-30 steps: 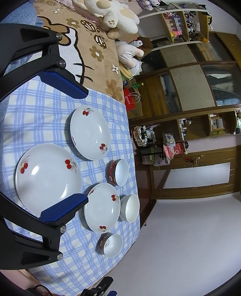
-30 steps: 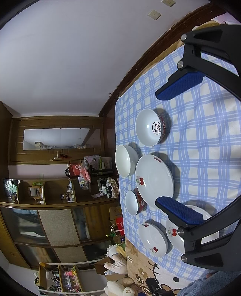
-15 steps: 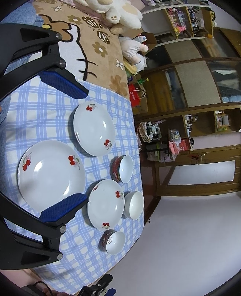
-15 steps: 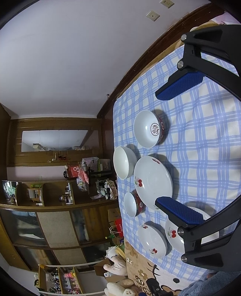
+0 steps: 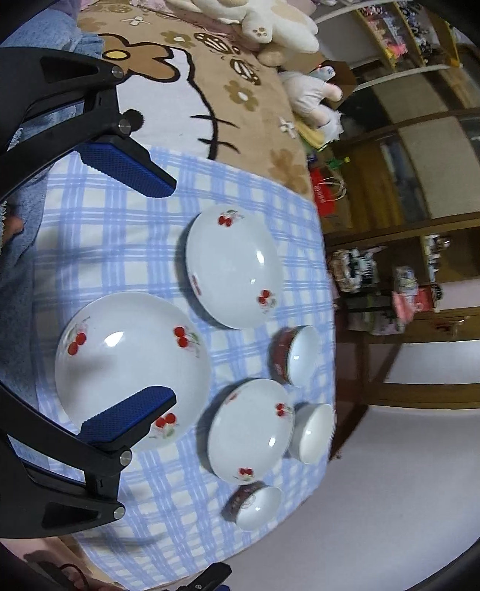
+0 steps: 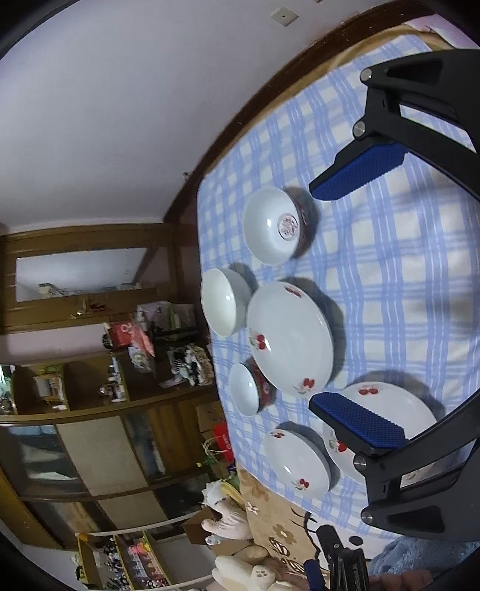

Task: Organize plates and bowls
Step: 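Reach both grippers to the rim of the nearest cherry-print plate and close, then lift the cherry-print plate with both grippers and carry it across the table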

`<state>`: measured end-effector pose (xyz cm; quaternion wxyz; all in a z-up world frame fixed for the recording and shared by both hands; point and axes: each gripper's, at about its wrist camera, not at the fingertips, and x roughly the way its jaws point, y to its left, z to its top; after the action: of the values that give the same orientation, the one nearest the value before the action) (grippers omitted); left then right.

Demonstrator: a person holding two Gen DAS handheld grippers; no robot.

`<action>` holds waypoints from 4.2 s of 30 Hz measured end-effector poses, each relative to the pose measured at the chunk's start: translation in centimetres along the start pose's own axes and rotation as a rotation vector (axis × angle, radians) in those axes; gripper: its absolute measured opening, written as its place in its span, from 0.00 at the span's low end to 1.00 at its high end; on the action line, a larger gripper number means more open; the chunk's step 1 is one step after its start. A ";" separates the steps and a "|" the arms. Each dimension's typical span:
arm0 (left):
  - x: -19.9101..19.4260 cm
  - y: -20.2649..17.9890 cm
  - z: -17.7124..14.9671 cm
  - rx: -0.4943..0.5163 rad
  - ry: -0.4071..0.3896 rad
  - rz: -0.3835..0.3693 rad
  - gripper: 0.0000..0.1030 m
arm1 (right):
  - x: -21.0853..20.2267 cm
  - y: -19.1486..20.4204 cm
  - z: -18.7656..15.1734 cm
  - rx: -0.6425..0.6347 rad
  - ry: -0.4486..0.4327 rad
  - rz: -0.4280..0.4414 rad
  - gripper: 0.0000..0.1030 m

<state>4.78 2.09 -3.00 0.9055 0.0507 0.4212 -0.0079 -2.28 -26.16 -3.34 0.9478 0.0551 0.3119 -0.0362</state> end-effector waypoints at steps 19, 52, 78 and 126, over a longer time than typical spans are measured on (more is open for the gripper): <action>9.4 1.4 1.3 -0.061 0.284 0.005 0.92 | 8.3 4.5 -2.0 -0.087 0.192 0.111 1.00; 14.0 -1.2 -3.7 -0.087 0.512 -0.138 0.28 | 13.7 7.2 -7.1 -0.144 0.494 0.275 0.16; 6.8 -7.7 -2.2 -0.033 0.335 -0.392 0.27 | 7.1 -1.2 -5.3 0.053 0.430 0.137 0.16; 10.7 -15.1 -4.8 0.090 0.387 -0.357 0.27 | 10.4 -6.3 -7.6 0.191 0.599 -0.001 0.16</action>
<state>7.18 -12.18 -15.48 0.7892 0.0163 0.5879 -0.1766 1.00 -31.78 -16.14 0.8042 0.1519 0.5726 -0.0478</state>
